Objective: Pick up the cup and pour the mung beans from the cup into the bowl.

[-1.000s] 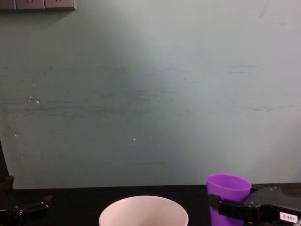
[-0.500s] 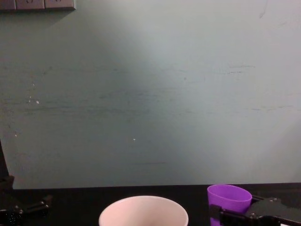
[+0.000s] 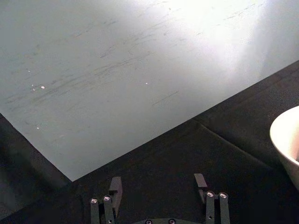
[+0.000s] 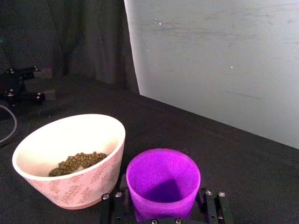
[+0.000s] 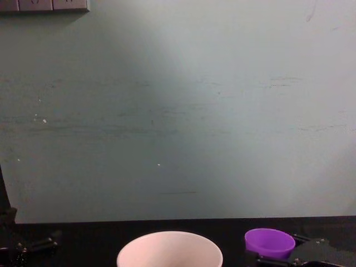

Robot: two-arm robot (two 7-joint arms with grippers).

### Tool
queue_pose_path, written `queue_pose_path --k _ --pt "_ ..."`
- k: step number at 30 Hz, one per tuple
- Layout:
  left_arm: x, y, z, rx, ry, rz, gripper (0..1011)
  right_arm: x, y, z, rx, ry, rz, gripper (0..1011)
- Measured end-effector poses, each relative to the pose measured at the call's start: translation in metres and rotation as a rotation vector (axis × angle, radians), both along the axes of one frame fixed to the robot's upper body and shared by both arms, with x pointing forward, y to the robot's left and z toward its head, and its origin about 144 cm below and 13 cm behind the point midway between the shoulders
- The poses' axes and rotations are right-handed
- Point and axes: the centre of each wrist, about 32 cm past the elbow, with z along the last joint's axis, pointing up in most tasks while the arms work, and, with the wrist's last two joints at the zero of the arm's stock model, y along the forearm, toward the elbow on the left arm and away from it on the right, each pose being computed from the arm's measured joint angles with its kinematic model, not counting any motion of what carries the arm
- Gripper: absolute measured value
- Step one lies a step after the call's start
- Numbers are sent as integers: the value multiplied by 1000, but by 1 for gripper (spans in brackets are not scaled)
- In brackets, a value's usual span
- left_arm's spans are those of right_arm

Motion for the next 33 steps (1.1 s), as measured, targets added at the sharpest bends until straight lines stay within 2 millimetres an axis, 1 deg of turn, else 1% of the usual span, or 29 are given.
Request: queue_pose_path --k 2,4,6,7,9,14,16,18,22,27,33 --pt "0 0 0 0 0 0 1000 0 1 1 -4 0 -3 895" --pt "0 0 0 0 0 0 1000 0 1 2 -6 1 -5 924" --pt "0 0 0 0 0 0 1000 -1 1 3 -5 -4 -7 985" --pt "0 0 0 0 0 0 1000 -1 2 4 -5 -7 -8 998" --pt "0 0 0 0 0 0 1000 -2 2 7 -5 -17 -11 1003" --pt "0 0 0 0 0 0 1000 -10 4 26 -4 -85 -32 1002" --pt "0 0 0 0 0 0 1000 -11 4 28 -4 -93 -35 1002" --pt "0 0 0 0 0 0 1000 -15 4 36 -4 -122 -52 1002" --pt "0 0 0 0 0 0 1000 -20 0 44 -4 -146 -98 1002" --pt "0 0 0 0 0 0 1000 -27 -6 47 -10 -157 -184 1002" --pt "0 0 0 0 0 0 1000 -36 -12 43 -28 -147 -321 1002"
